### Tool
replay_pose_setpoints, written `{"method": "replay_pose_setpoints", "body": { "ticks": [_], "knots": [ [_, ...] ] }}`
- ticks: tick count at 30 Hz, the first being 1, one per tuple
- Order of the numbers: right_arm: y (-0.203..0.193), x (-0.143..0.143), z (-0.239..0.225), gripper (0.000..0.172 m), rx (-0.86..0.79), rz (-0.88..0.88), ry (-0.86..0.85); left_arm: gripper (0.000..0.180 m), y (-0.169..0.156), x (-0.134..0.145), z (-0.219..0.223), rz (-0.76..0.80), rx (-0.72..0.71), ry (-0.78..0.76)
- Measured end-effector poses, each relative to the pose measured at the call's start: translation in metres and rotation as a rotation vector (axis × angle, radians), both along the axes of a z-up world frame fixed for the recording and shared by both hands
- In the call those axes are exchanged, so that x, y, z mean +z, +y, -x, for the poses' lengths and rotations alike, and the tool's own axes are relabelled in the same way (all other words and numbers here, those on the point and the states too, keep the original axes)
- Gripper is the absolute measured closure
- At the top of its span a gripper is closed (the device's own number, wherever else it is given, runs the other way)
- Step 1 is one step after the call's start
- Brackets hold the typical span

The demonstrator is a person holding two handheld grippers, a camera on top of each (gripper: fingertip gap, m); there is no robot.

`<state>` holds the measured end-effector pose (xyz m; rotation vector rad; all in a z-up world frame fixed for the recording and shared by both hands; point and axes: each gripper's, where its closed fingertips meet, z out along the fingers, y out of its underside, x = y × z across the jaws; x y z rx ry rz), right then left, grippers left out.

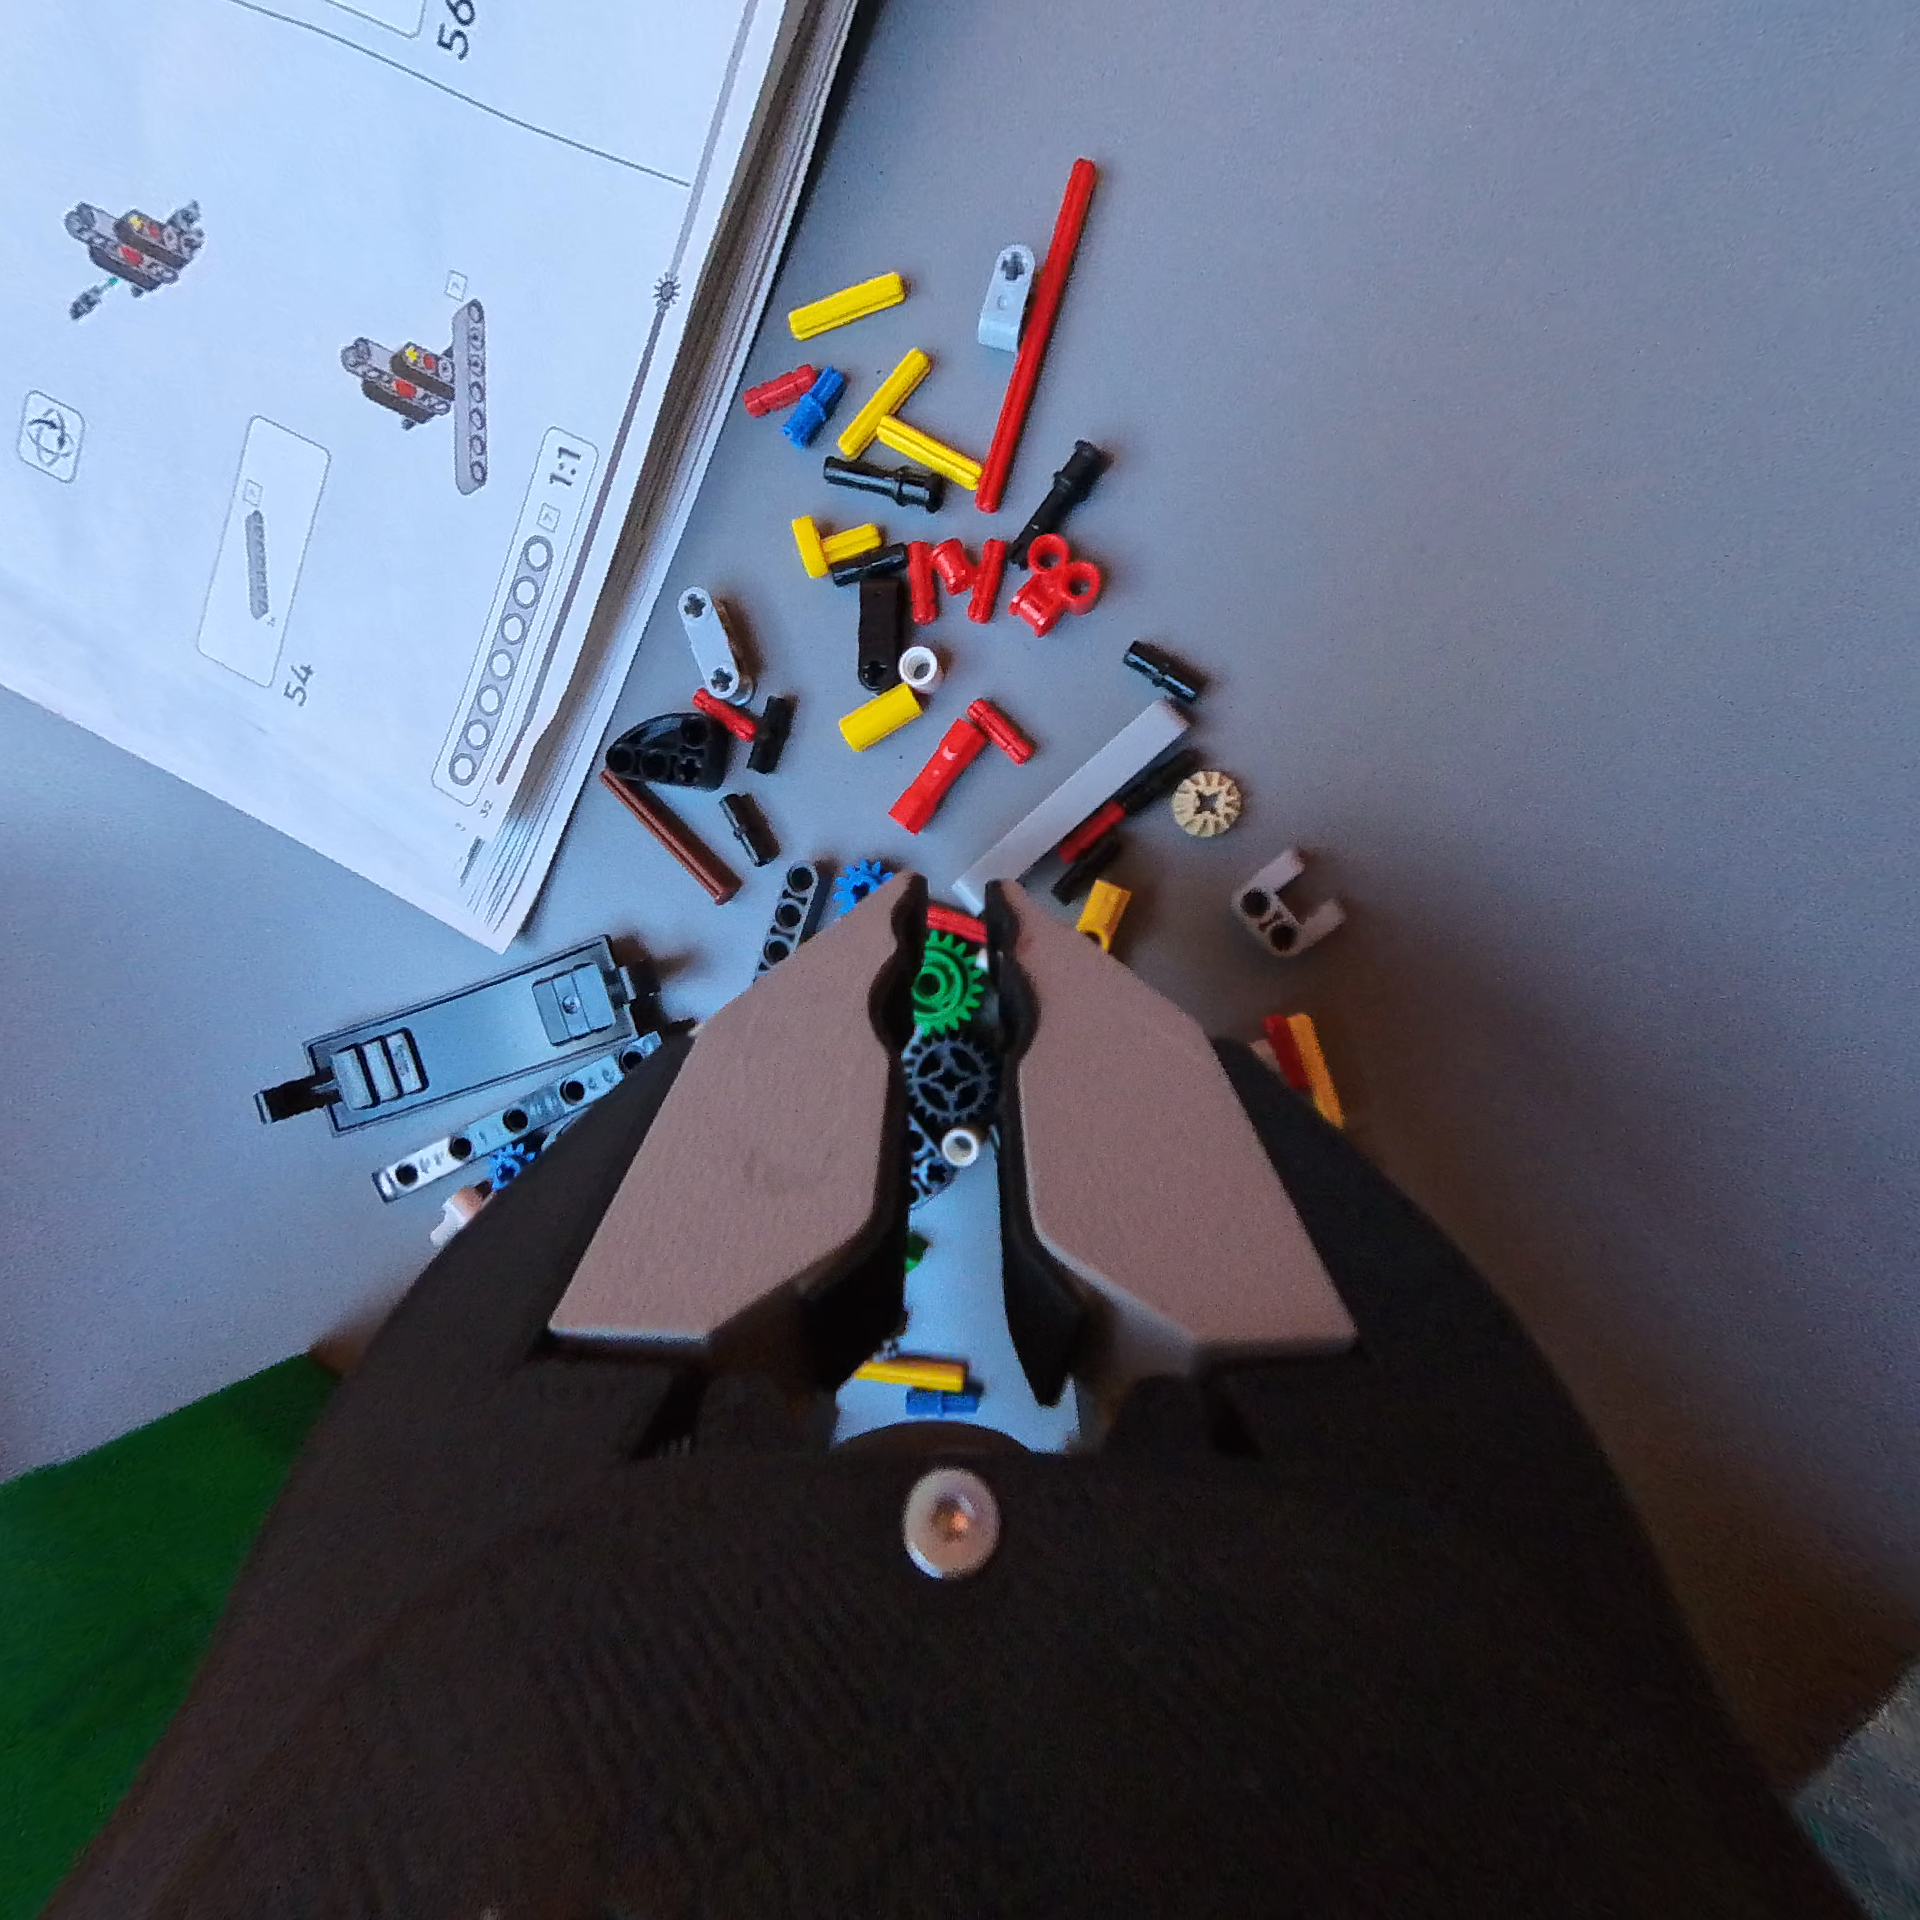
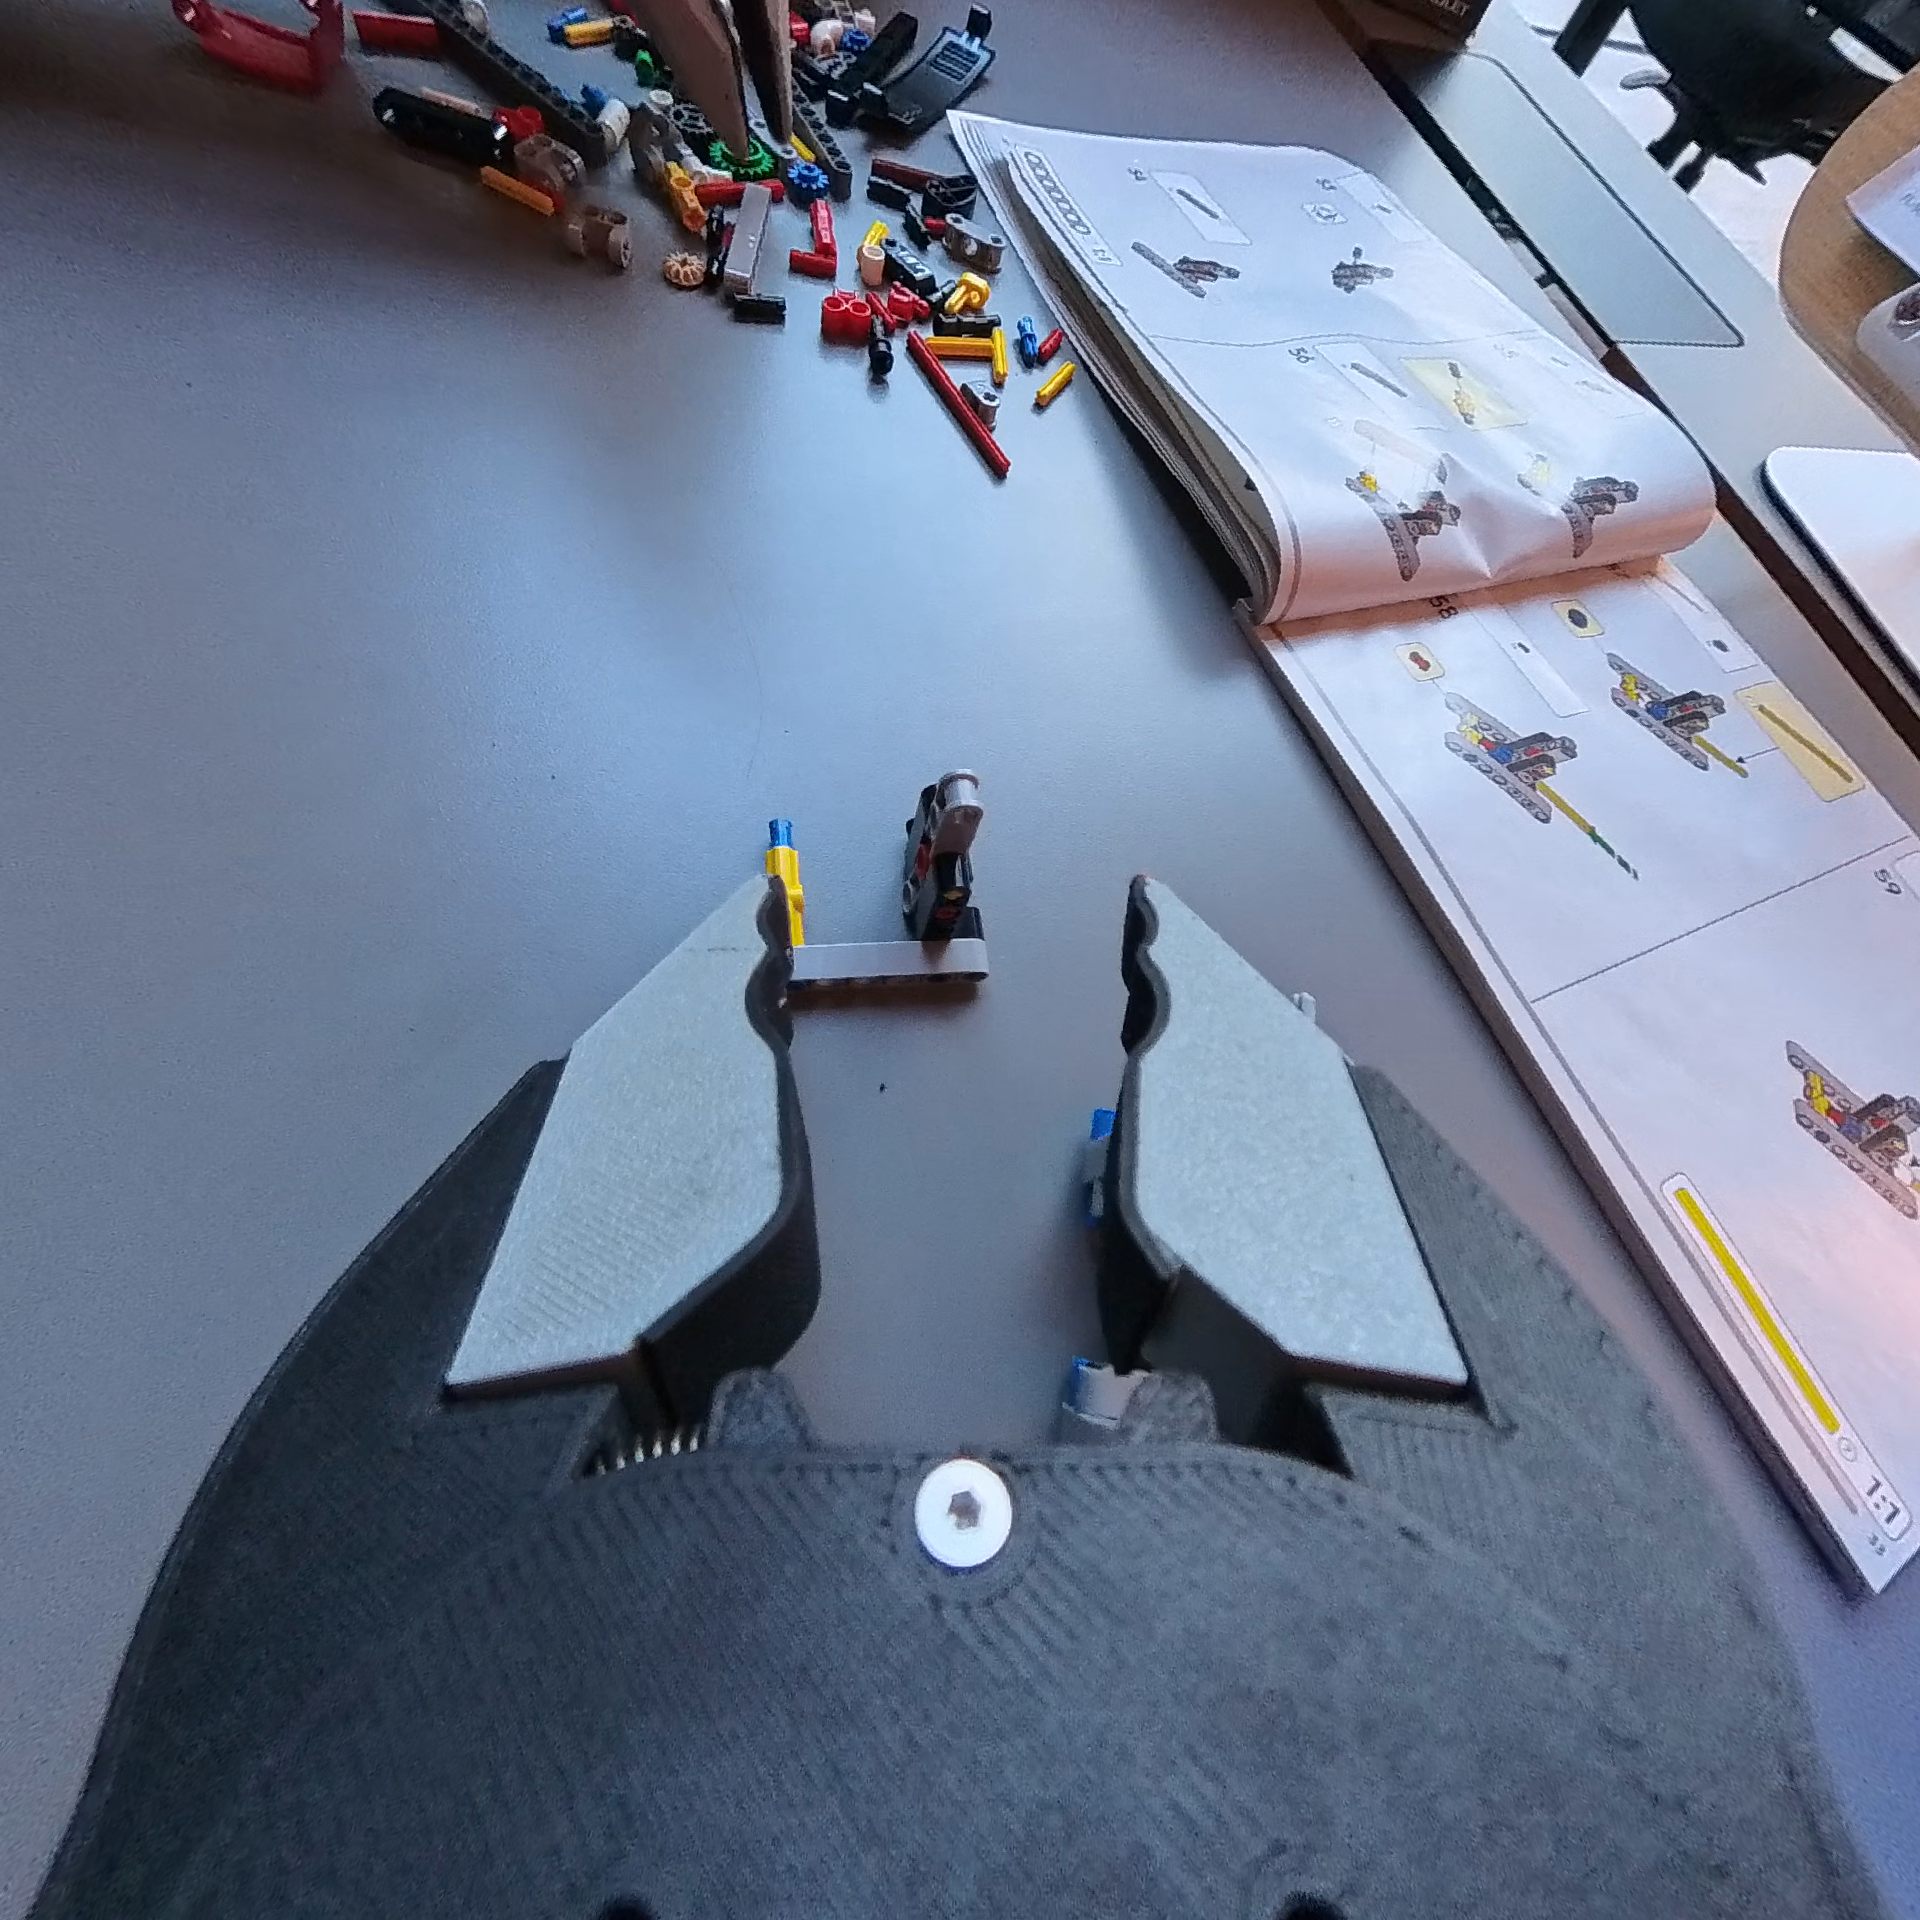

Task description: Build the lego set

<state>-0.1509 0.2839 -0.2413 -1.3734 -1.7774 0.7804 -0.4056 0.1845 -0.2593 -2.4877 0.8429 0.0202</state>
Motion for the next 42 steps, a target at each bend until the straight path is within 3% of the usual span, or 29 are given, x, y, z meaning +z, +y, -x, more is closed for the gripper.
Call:
{"method": "replay_pose_setpoints", "body": {
  "ticks": [5, 16, 21, 25, 29, 32, 36, 42],
  "knots": [
    [0.002, 0.011, -0.003, 0.114, 0.002, -0.039, 0.05, 0.176, 0.0, -0.008, -0.002, 0.034, -0.016, 0.027],
    [0.003, 0.013, -0.004, 0.116, 0.001, -0.054, 0.056, 0.175, -0.004, 0.005, 0.017, 0.008, 0.046, 0.067],
    [0.004, 0.013, -0.004, 0.116, -0.004, -0.048, 0.06, 0.175, -0.008, 0.046, 0.071, -0.124, 0.283, 0.105],
    [0.004, 0.011, -0.003, 0.117, -0.004, -0.049, 0.053, 0.177, -0.005, 0.079, 0.07, -0.254, 0.337, 0.026],
    [0.004, 0.012, -0.002, 0.118, -0.005, -0.056, 0.059, 0.176, -0.004, 0.06, 0.056, -0.174, 0.27, 0.071],
    [0.005, 0.012, -0.002, 0.118, -0.007, -0.051, 0.061, 0.177, 0.001, 0.036, 0.025, -0.102, 0.121, 0.045],
    [0.004, 0.011, -0.002, 0.118, -0.004, -0.051, 0.057, 0.175, 0.004, 0.005, 0.003, 0.0, 0.025, 0.085],
    [0.002, 0.013, -0.002, 0.118, 0.005, -0.049, 0.065, 0.172, 0.008, 0.001, -0.014, -0.016, -0.051, 0.053]
  ]
}}
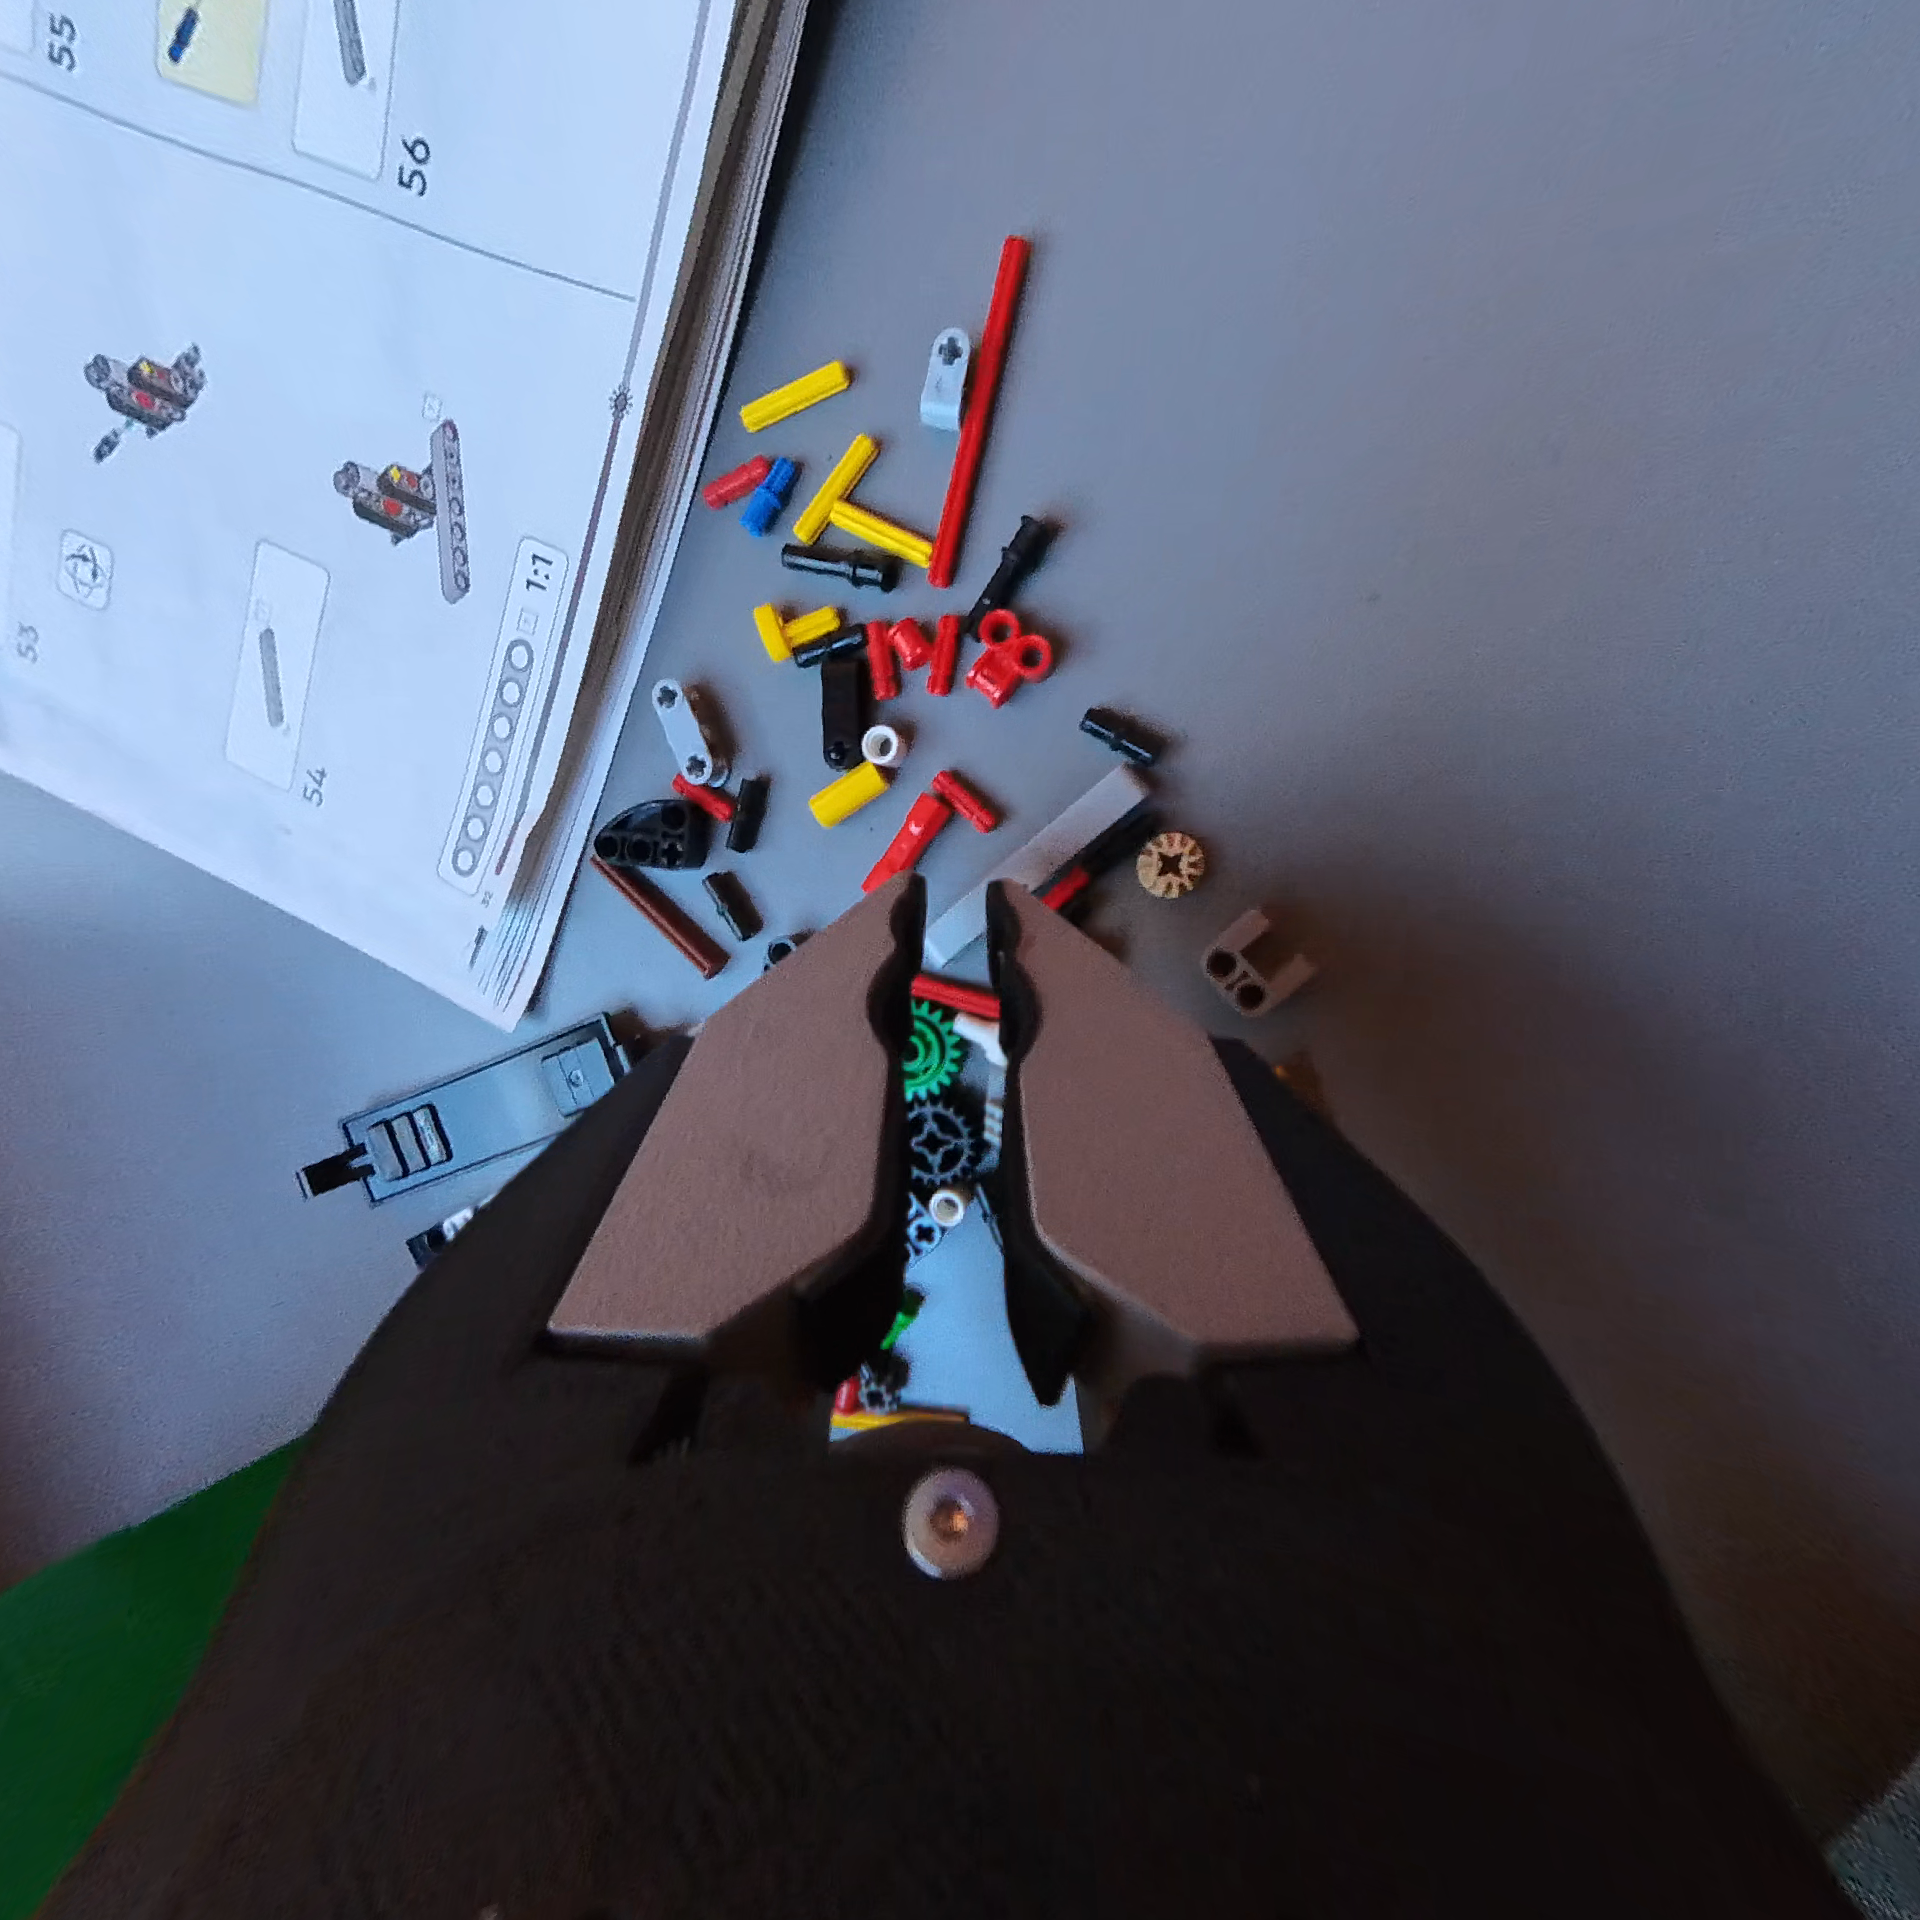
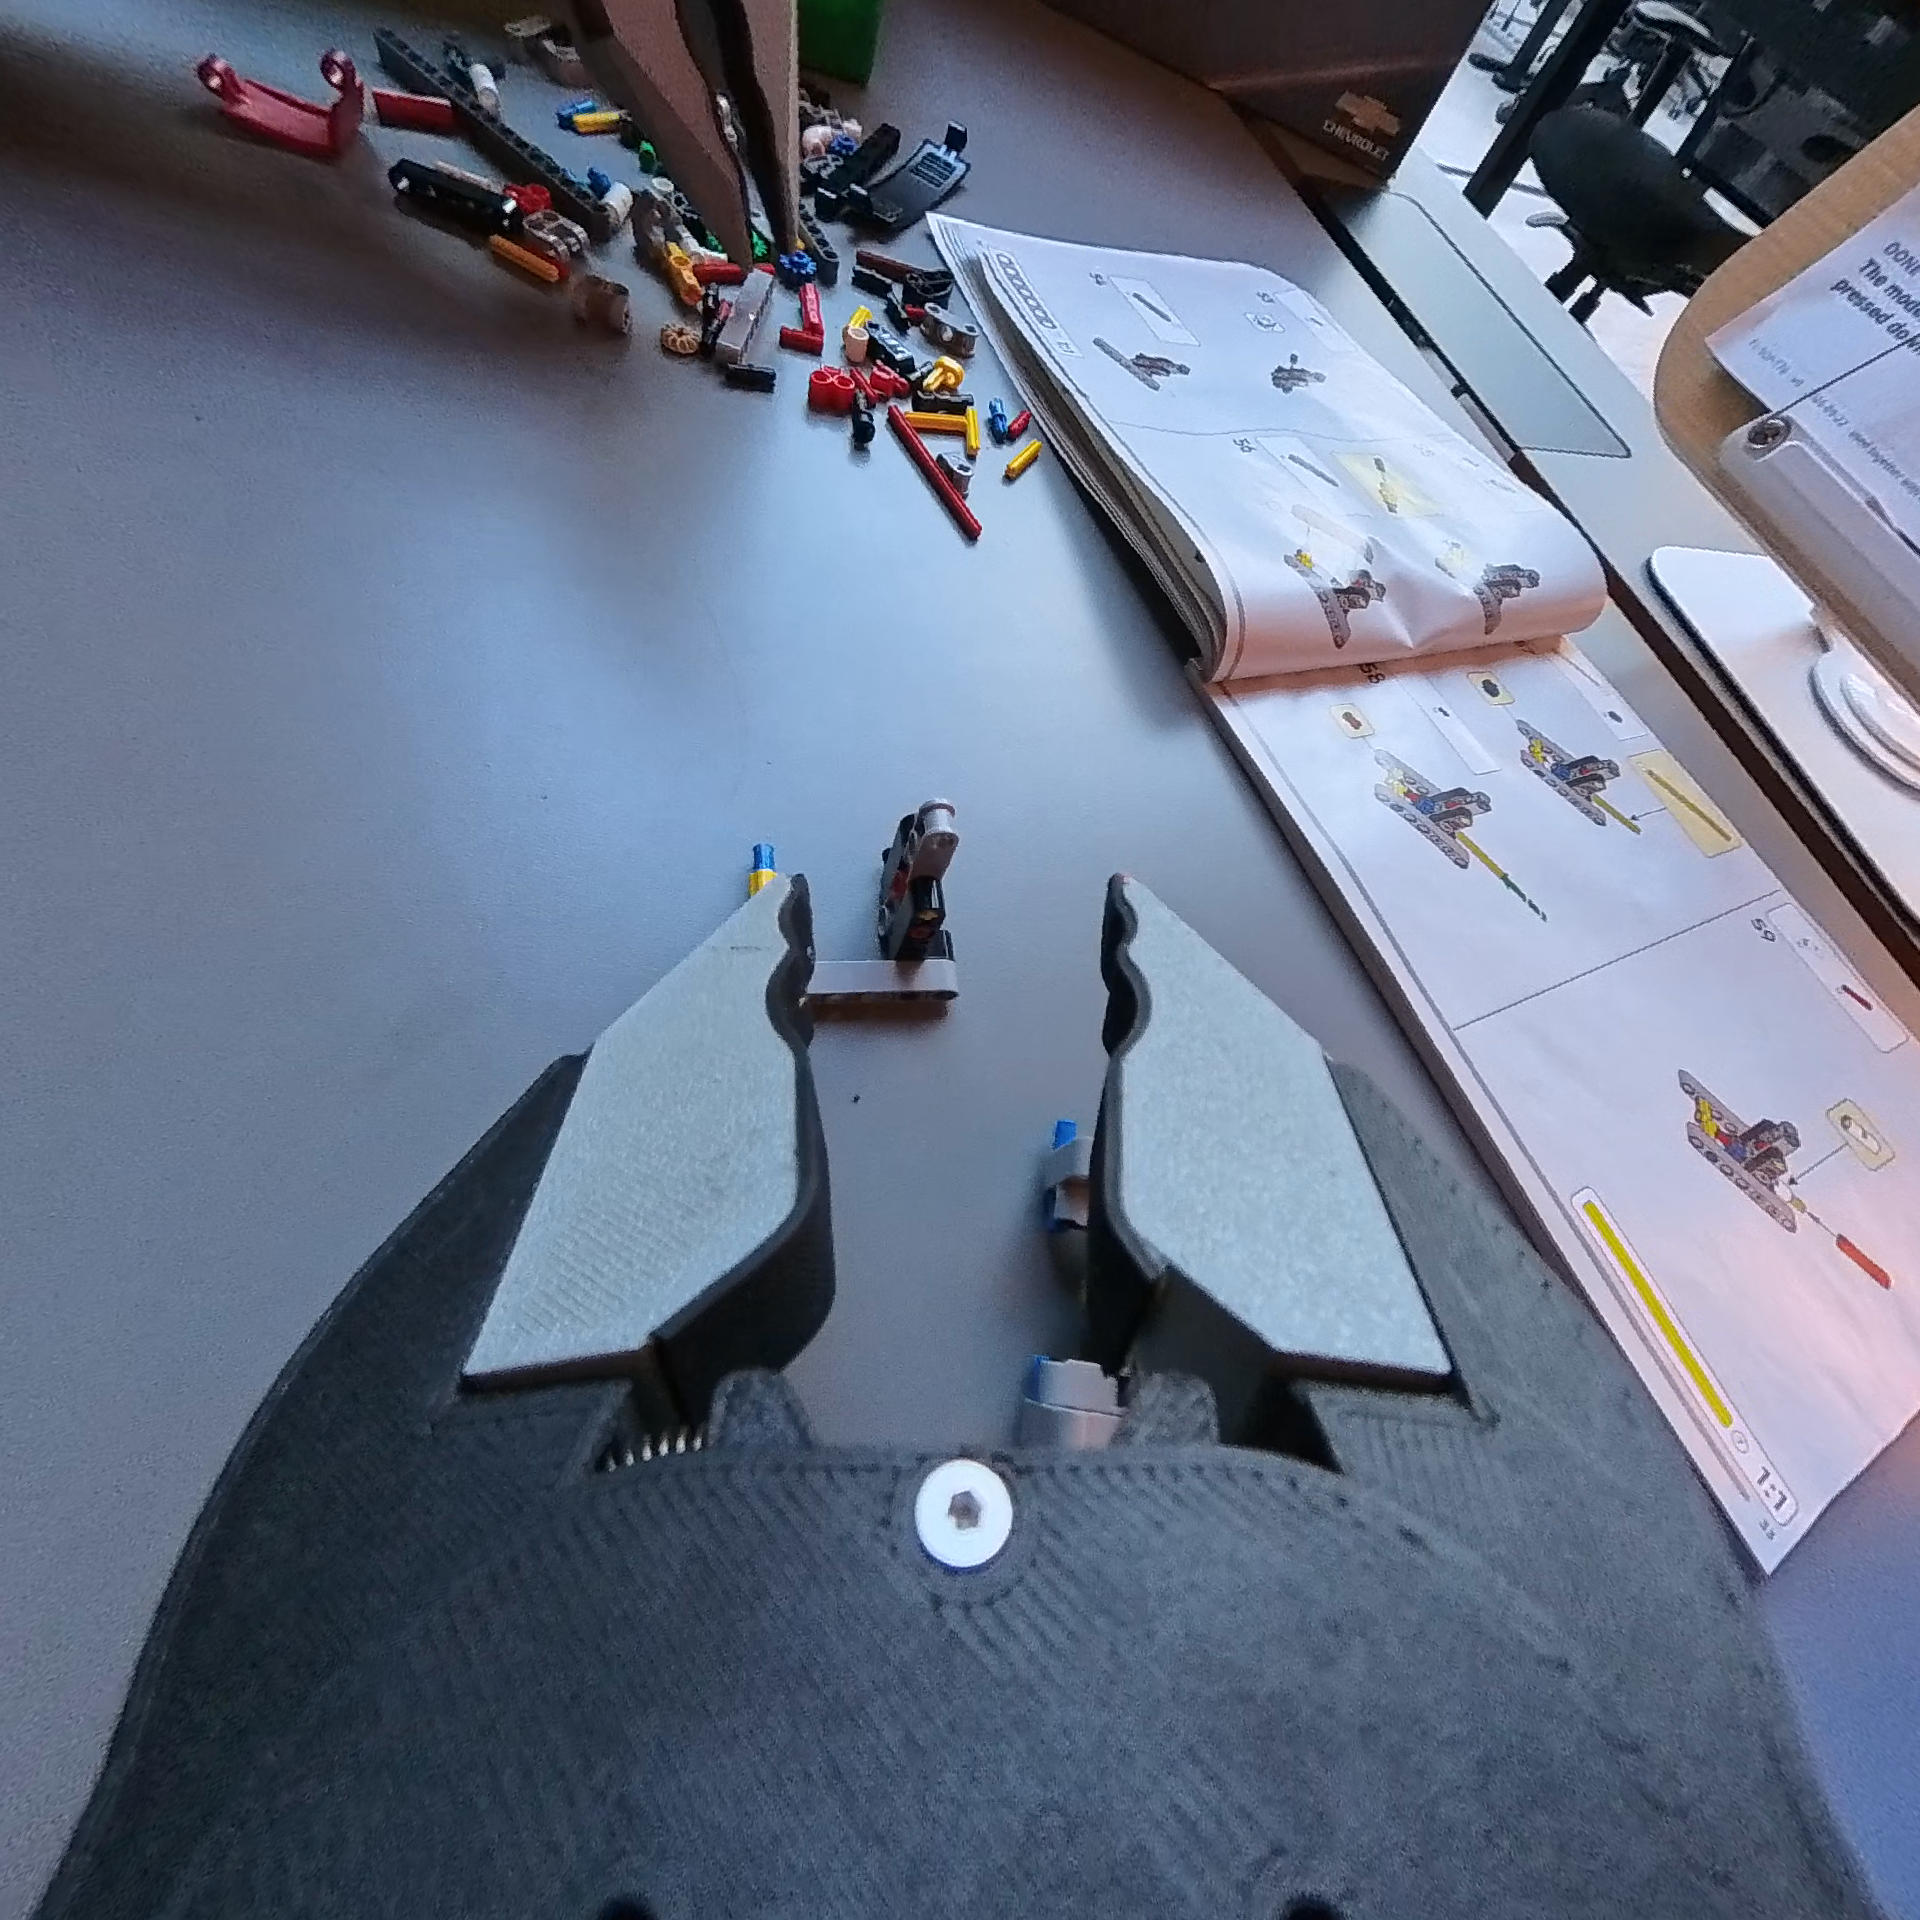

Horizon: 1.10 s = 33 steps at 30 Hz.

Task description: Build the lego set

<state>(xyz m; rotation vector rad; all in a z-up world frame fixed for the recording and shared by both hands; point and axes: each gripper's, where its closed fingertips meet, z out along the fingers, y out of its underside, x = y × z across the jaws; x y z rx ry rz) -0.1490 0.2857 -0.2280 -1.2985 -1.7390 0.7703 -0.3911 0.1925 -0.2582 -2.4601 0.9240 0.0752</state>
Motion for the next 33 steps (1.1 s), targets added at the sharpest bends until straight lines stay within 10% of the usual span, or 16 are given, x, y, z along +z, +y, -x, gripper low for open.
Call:
{"method": "replay_pose_setpoints", "body": {
  "ticks": [33],
  "knots": [
    [-0.003, -0.003, 0.001, 0.12, 0.008, -0.013, -0.015, 0.172, -0.007, -0.006, -0.024, 0.037, -0.102, -0.137]
  ]
}}
